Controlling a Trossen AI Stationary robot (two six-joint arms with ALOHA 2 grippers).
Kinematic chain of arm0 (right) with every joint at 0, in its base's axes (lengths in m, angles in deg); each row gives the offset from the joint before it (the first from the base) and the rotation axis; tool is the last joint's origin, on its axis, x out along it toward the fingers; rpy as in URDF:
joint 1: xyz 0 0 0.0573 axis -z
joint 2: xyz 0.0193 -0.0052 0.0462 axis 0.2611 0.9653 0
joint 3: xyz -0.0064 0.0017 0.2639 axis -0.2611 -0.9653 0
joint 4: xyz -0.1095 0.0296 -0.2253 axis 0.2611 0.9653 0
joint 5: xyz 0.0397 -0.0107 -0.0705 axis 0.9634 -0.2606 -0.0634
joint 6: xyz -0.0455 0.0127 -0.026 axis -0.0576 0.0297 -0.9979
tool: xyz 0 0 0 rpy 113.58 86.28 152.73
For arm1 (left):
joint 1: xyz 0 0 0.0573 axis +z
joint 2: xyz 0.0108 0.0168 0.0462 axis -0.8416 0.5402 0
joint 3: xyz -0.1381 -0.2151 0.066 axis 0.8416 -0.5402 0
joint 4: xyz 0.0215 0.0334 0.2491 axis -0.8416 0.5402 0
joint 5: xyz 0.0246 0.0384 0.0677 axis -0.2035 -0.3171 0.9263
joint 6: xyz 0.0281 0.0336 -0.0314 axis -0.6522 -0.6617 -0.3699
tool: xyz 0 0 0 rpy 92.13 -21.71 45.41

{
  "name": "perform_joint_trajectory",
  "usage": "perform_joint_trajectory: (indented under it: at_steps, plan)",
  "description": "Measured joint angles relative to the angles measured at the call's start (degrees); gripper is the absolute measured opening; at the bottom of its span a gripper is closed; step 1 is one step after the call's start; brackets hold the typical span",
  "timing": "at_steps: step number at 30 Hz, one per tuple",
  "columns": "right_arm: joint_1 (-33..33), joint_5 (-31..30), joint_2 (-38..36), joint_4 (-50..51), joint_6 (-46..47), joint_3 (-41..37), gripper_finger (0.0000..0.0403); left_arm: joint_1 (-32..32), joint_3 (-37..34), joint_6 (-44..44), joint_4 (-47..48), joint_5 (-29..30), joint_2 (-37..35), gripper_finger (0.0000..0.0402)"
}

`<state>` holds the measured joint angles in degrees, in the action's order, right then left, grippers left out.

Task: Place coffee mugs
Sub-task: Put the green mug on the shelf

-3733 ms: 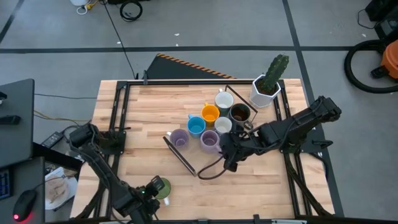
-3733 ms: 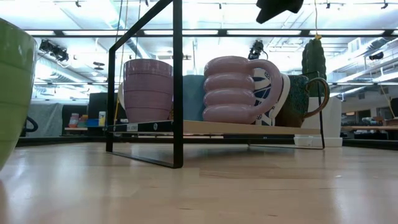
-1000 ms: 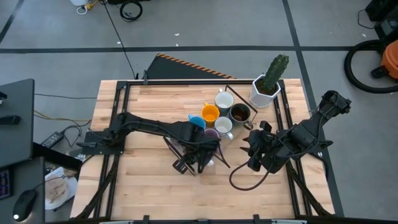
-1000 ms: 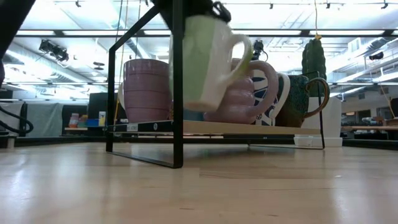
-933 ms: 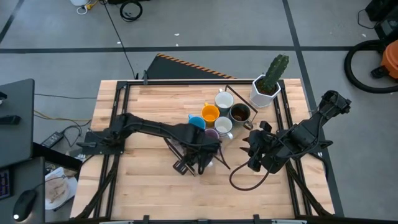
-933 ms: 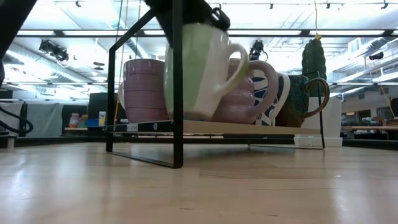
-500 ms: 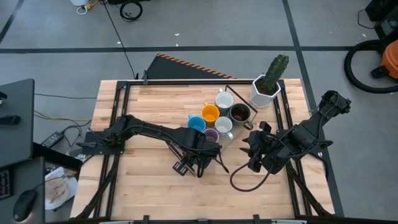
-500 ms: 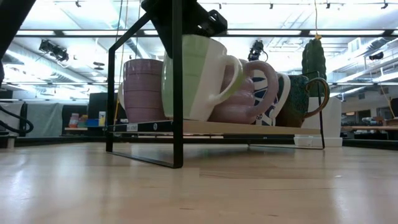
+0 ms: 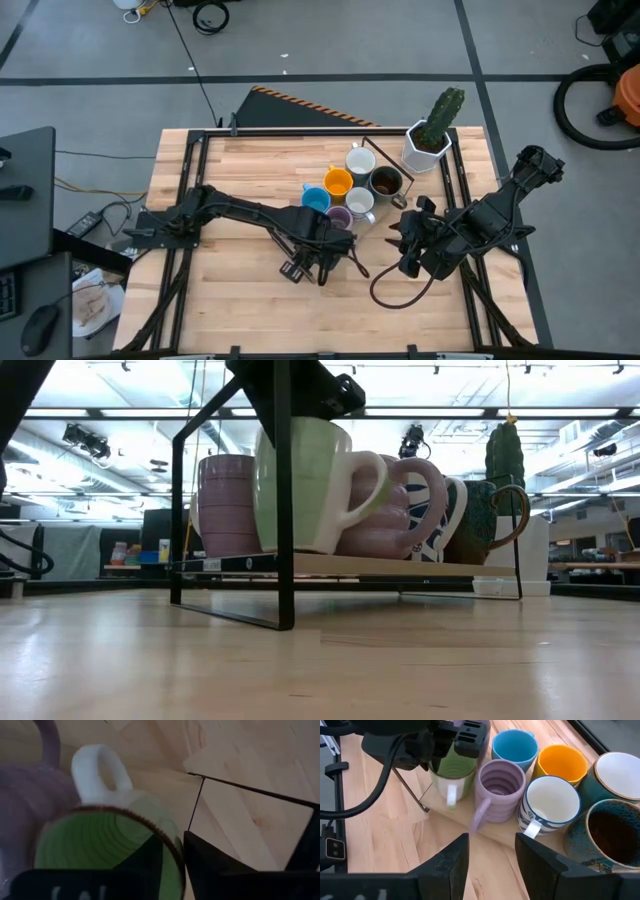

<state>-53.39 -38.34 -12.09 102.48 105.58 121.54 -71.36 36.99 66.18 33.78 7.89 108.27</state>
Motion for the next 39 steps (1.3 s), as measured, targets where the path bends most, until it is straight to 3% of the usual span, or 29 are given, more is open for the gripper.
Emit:
perform_joint_trajectory:
  at_steps: [8, 22, 39]
  plan:
    - [-1.7, -2.0, -0.6, -0.7, -0.3, -1.6, 0.0159, -0.3, 0.1, 0.3, -1.2, -0.3, -0.3, 0.0130]
    - [-3.0, -2.9, -10.1, -13.0, 1.1, -14.7, 0.0133, -1.3, 0.1, 0.9, -1.0, -0.9, -0.4, 0.0133]
    - [-3.0, -2.9, -11.6, -16.7, -2.8, -15.4, 0.0132, -1.4, 0.0, -5.9, 0.4, 1.5, -2.5, 0.0133]
